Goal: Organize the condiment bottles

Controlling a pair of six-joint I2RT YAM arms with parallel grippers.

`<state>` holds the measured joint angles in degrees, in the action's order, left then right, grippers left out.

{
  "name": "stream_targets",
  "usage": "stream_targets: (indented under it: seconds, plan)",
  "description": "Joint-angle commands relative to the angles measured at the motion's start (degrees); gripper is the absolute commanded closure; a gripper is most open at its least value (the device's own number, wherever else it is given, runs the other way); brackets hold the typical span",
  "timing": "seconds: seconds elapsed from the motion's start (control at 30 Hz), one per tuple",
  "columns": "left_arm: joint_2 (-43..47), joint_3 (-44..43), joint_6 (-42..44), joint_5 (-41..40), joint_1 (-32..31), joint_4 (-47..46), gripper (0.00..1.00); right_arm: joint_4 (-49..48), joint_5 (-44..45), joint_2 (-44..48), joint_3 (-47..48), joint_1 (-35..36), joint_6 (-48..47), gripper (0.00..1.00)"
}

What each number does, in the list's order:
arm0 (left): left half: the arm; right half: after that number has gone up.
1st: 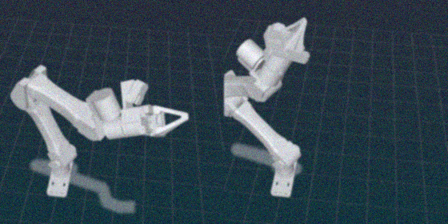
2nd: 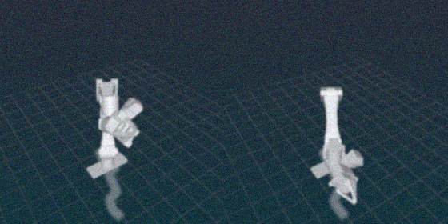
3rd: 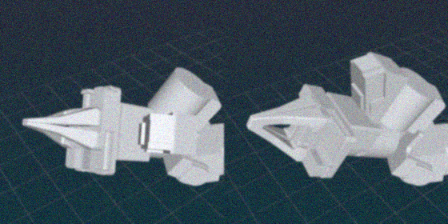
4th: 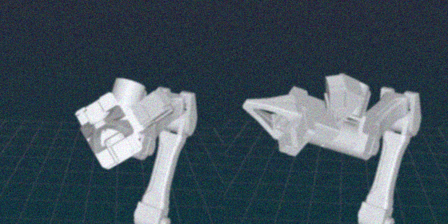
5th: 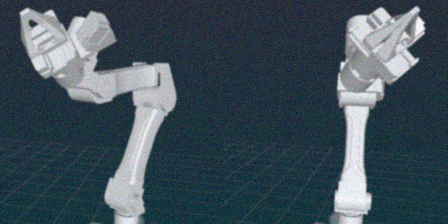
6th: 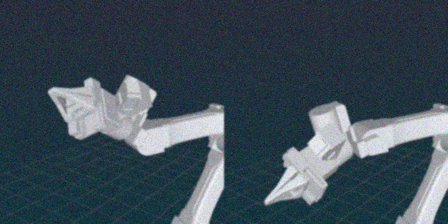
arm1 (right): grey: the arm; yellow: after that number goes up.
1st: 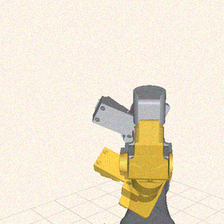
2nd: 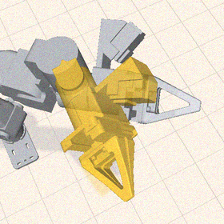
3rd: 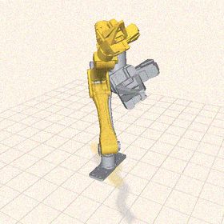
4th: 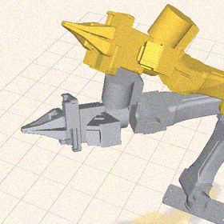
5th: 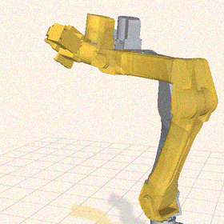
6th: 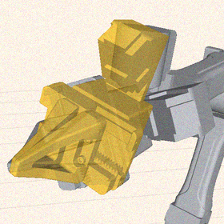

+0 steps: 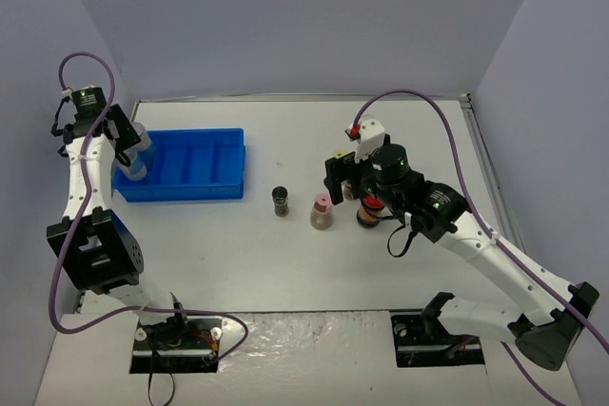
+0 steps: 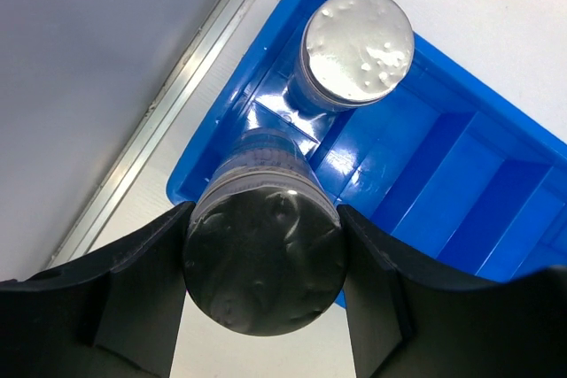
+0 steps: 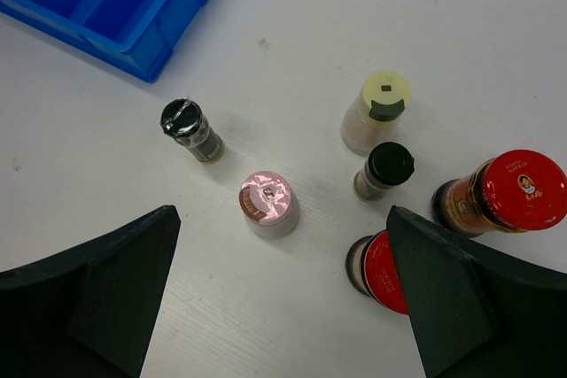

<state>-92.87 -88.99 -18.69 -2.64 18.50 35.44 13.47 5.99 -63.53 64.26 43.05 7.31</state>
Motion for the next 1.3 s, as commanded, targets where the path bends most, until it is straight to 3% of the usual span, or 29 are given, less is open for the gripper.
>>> stream_targets:
  seconds: [0.0, 0.23, 0.33, 0.57, 0.7, 0.93, 1.27]
  plan:
    - [-0.45, 0.25, -0.85, 0.53, 0.48, -5.84, 0.92, -4.08, 1.50, 0.96, -0.57, -0.42, -0.02, 0.00]
    - [-2.71, 2.95, -1.15, -0.02, 0.51, -7.54, 0.82, -4.50, 2.33, 1.85, -2.29, -0.42, 0.91, 0.00]
    - [-3.64, 3.55, -1.09, 0.01, 0.48, -7.83, 0.72, -4.60, 2.80, 2.36, -3.00, -0.42, 1.22, 0.00]
    - [-3.65, 3.30, -1.00, 0.87, 0.48, -6.03, 0.18, -4.51, 3.84, 3.92, -4.31, -0.42, 2.08, 0.00]
    - [-1.66, 2.31, -1.46, 2.03, 0.37, -3.37, 0.04, -4.51, 4.26, 4.87, -4.16, -0.42, 2.47, 0.00]
    - [5.89, 2.45, -3.38, 4.72, -3.59, 1.45, 0.03, -4.41, 4.92, 5.08, -2.90, -0.42, 2.44, 0.00]
    - [18.94, 9.94, -5.10, 5.19, -29.96, -0.28, 0.03, -3.06, 9.62, 6.27, -1.67, -0.51, 2.55, 0.00]
